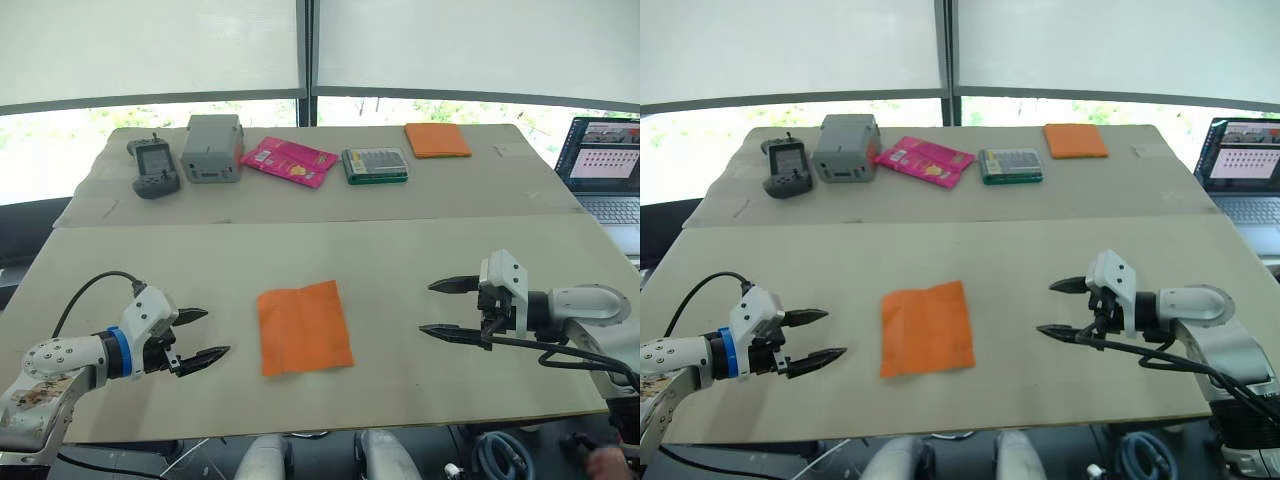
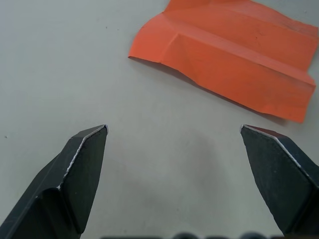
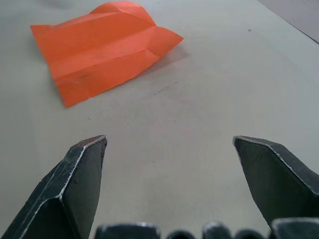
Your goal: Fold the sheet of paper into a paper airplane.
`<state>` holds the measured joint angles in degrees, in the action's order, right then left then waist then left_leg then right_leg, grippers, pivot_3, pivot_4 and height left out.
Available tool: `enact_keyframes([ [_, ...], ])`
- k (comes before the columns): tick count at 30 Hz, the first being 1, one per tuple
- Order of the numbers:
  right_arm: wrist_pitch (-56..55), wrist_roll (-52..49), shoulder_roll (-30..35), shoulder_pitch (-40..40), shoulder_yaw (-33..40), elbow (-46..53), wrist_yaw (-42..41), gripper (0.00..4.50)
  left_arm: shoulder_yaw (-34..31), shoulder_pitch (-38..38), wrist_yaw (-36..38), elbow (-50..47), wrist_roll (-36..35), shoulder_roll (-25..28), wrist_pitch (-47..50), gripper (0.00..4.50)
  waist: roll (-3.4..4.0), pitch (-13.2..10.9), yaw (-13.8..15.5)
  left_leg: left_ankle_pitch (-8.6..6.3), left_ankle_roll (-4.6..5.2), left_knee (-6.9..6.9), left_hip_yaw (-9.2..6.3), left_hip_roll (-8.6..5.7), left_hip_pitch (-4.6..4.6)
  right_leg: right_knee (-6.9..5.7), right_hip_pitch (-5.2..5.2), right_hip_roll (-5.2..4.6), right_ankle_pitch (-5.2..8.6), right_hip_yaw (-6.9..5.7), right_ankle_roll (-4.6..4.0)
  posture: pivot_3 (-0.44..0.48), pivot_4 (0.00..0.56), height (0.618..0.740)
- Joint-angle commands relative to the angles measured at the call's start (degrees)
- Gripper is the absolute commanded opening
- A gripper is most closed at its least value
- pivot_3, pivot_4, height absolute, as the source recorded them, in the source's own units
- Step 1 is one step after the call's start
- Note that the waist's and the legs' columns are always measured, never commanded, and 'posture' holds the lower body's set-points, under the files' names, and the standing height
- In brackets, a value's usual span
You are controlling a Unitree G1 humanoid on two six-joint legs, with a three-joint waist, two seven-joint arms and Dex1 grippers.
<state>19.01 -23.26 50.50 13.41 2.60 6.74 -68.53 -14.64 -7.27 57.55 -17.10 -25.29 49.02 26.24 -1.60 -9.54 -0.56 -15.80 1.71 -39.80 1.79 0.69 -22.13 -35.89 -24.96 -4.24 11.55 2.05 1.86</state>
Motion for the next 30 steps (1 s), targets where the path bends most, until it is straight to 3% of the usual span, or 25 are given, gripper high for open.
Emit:
enact_keyframes([
  [1,-1.4,-0.2,0.5,0.5,1.6,0.8,-0.3,4.47,-1.5,0.5,0.9,-1.3,-1.5,0.4,-0.4,4.5,0.0,0.0,0.0,0.0,0.0,0.0,0.0,0.0,0.0,0.0,0.0,0.0,0.0,0.0,0.0,0.0,0.15,0.74],
  [4,0.6,-0.5,2.1,-0.5,2.6,3.4,0.2,4.47,-0.7,4.8,3.9,-1.5,-4.9,2.0,1.8,4.5,0.0,0.0,0.3,0.0,0.0,-0.01,-0.01,0.0,-0.02,0.0,0.0,-0.01,0.0,-0.02,0.0,0.0,0.15,0.74],
  [8,3.6,-1.2,4.2,-1.1,2.4,7.3,0.5,4.47,3.1,7.2,9.3,-0.1,-1.6,5.8,-2.9,4.5,0.02,0.0,0.4,0.0,0.0,0.0,0.04,-0.03,0.01,0.0,0.01,-0.01,0.0,0.01,0.0,0.0,0.15,0.74],
  [10,5.8,-1.7,5.1,-1.6,2.2,9.7,0.8,3.95,4.0,9.5,11.5,-0.2,-3.8,6.0,-2.3,3.99,0.01,0.0,0.4,0.0,0.0,0.01,0.06,-0.02,-0.01,0.01,-0.03,0.0,0.0,0.01,0.0,0.0,0.15,0.74],
  [15,8.5,-1.4,4.1,-3.0,1.2,15.2,4.0,2.28,10.9,16.1,15.4,1.8,-1.0,5.3,-5.3,2.37,0.0,0.0,0.5,0.0,0.0,-0.02,0.05,-0.02,-0.07,0.0,-0.05,0.04,0.0,0.0,0.0,0.0,0.15,0.74],
  [21,7.8,2.8,0.3,-1.8,-3.7,15.5,8.9,0.19,18.2,22.5,13.7,6.7,3.8,0.3,-7.3,0.36,-0.01,0.0,0.5,0.0,0.0,-0.05,0.09,-0.2,-0.09,0.0,-0.04,0.05,0.0,0.01,0.01,0.0,0.15,0.74],
  [22,7.5,3.7,-0.4,-1.3,-4.8,15.1,9.5,0.0,19.4,23.2,13.3,7.6,4.8,-0.7,-7.8,0.01,-0.01,0.0,0.5,0.0,0.01,-0.05,0.08,-0.21,-0.09,0.0,-0.05,0.04,0.0,0.02,0.01,0.0,0.15,0.74],
  [30,3.4,13.0,-6.9,5.0,-14.7,7.1,12.7,0.0,27.0,23.9,9.8,13.3,12.3,-7.1,-10.0,0.01,-0.02,0.0,0.3,0.0,0.01,-0.06,0.06,-0.27,-0.12,-0.03,-0.08,0.04,0.0,0.01,0.01,0.0,0.15,0.74],
])
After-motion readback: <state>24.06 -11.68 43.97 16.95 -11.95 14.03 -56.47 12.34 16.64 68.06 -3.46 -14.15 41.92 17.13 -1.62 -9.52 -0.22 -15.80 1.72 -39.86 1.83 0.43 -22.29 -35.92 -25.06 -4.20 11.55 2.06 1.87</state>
